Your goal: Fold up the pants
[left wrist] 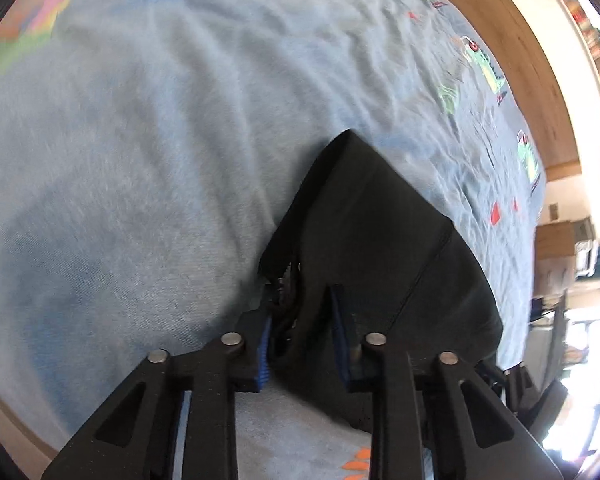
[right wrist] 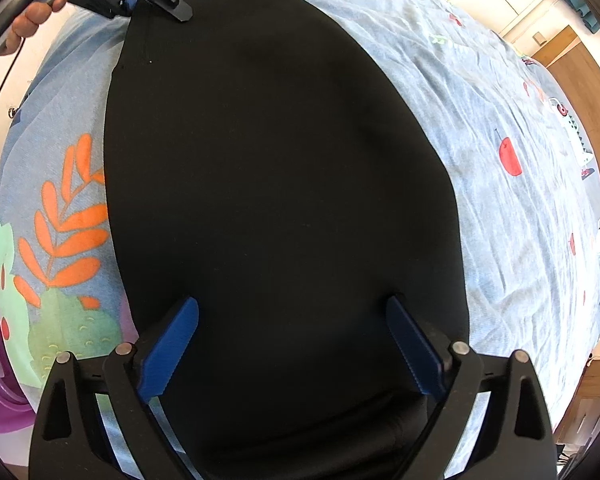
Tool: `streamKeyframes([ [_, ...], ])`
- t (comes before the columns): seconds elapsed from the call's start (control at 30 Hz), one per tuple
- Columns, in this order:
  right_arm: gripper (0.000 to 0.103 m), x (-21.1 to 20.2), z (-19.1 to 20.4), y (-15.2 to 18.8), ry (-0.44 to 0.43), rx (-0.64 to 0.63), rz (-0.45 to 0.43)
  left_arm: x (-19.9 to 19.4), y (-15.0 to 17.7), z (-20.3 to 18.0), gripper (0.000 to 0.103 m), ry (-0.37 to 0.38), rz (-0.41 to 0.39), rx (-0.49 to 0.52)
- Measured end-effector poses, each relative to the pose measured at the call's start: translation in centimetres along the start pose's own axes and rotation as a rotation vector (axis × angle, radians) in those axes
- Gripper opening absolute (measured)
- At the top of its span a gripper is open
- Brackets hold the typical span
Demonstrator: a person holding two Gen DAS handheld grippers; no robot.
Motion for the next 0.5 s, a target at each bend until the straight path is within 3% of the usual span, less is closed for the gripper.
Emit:
streamKeyframes([
  [0.13, 0.103, 0.2, 0.1, -0.3, 0.000, -0.001, -0.002, -1.3, 0.9, -1.1, 0.015, 0.018, -0.039, 0.029],
  [0.5, 0.103, 0.1, 0.4, -0.1, 0.004, 0.001, -0.001, 1.7, -0.1, 0.7, 0.021, 0.025, 0.027, -0.063],
])
Point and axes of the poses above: each gripper's, at about its wrist camera, not at the fingertips, and x roughly the way its jaws point, z to its left, y to its underside, the point moved 1 cm from there along x, roughly the way its jaws point, and after that the axes turned 12 degrees about -x, right-handed, at the moved point
